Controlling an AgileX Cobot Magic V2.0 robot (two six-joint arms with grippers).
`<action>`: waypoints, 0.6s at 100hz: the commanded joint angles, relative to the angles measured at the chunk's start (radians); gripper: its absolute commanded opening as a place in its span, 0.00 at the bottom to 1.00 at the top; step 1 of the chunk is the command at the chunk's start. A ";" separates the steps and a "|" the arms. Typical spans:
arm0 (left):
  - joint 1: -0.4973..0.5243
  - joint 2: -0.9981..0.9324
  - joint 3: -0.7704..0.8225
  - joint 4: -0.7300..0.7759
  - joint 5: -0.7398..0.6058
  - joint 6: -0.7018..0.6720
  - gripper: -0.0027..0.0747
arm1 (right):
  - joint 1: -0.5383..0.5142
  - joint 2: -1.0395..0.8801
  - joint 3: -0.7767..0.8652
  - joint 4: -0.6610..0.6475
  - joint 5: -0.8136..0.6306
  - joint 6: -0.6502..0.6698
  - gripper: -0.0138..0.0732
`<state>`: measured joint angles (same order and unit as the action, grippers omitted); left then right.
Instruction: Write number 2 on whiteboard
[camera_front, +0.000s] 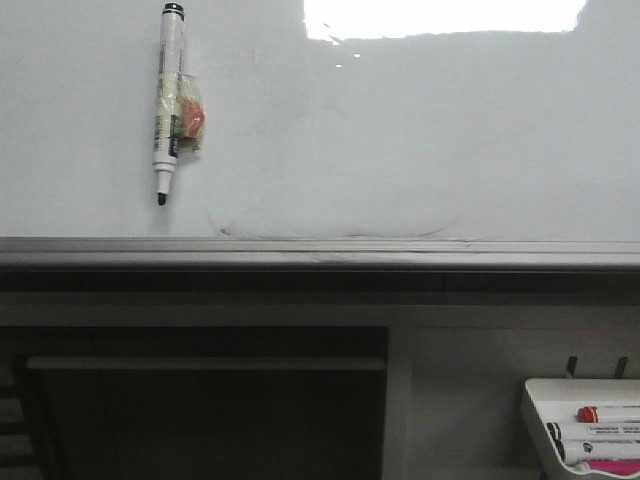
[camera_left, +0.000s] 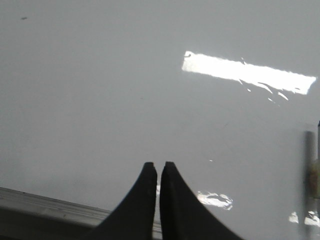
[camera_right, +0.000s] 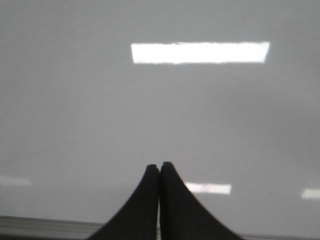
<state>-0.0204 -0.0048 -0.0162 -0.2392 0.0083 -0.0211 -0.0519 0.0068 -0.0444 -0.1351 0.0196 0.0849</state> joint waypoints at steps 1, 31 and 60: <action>-0.020 0.046 -0.085 -0.004 -0.015 -0.007 0.01 | -0.008 0.076 -0.120 -0.005 0.034 0.011 0.09; -0.256 0.491 -0.188 0.012 -0.211 -0.007 0.01 | -0.006 0.381 -0.264 0.199 0.097 0.011 0.09; -0.671 1.086 -0.205 0.044 -0.940 -0.007 0.01 | 0.012 0.493 -0.264 0.205 0.117 0.011 0.09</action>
<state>-0.6103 0.9205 -0.1835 -0.1572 -0.6429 -0.0211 -0.0402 0.4817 -0.2706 0.0663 0.1861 0.0962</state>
